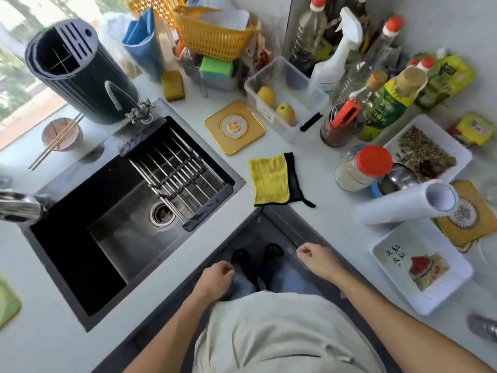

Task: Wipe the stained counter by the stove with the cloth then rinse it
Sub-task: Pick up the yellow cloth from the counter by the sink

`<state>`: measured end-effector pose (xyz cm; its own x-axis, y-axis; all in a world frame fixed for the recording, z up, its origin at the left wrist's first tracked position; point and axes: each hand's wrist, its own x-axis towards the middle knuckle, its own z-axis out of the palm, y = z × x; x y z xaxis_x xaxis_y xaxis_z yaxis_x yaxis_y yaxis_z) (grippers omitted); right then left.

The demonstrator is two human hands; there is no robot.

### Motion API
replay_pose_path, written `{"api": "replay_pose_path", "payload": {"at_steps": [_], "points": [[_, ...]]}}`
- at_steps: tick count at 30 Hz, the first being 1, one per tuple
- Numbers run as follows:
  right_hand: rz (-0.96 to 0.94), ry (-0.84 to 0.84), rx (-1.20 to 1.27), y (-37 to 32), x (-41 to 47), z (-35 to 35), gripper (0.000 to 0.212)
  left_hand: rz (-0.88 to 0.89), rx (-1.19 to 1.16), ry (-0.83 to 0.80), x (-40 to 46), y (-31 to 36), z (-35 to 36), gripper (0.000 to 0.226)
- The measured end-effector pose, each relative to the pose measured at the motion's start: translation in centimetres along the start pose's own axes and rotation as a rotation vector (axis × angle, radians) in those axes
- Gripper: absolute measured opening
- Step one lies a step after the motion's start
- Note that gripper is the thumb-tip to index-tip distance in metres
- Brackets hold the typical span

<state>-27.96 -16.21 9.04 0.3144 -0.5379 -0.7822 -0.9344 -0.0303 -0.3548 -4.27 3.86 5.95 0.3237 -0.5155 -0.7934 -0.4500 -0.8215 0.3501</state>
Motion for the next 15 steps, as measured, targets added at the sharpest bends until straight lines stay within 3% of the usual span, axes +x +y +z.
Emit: {"api": "replay_pose_path", "payload": {"at_steps": [7, 11, 15], "points": [[-0.211, 0.274, -0.020, -8.1, 3.8, -3.2, 0.039, 0.186, -0.073, 0.265, 2.5, 6.3, -5.1, 0.027], [-0.342, 0.333, -0.035, -12.8, 7.1, -3.7, 0.057, 0.292, 0.047, 0.437, 5.1, 9.5, -7.6, 0.041], [-0.324, 0.336, -0.213, -14.9, 11.3, -2.7, 0.081, 0.415, 0.222, 0.502, 7.7, 10.7, -8.1, 0.060]]}}
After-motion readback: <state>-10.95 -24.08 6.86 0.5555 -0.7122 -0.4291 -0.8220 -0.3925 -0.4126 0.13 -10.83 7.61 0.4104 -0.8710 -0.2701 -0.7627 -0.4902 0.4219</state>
